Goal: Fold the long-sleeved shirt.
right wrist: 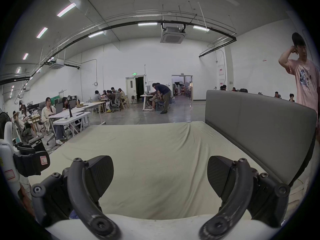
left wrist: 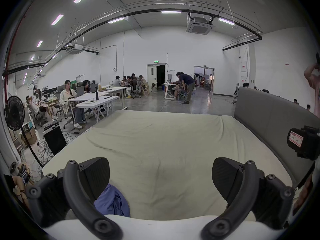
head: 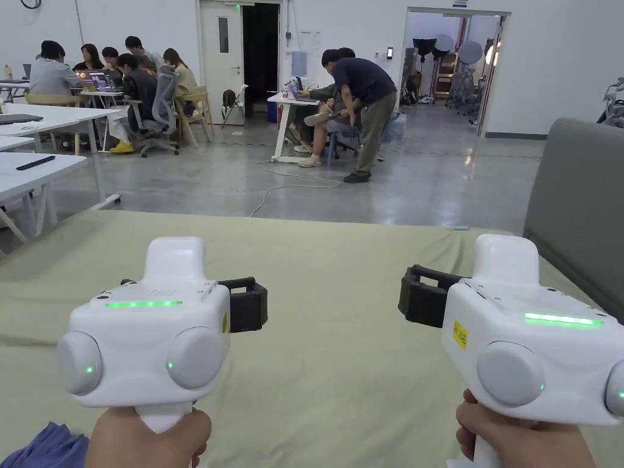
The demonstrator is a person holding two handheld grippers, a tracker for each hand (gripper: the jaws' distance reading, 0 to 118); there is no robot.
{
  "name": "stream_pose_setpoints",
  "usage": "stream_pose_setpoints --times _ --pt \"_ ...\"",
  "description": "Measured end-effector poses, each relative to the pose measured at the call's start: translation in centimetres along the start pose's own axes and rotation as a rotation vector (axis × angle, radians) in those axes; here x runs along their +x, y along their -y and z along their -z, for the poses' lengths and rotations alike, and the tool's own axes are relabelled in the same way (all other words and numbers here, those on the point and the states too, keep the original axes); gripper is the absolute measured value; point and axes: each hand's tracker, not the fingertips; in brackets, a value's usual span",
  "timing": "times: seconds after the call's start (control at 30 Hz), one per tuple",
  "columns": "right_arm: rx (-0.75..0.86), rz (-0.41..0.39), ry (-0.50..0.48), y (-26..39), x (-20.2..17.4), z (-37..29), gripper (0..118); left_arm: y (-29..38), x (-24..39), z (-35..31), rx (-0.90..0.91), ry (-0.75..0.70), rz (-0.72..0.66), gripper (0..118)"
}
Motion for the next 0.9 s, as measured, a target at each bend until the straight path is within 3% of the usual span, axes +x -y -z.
stream_pose_setpoints --times 0.9 --pt "0.014 -0.010 0.003 0.02 -0.15 -0.66 109 0.05 -0.13 -0.17 -0.007 0.005 -0.006 115"
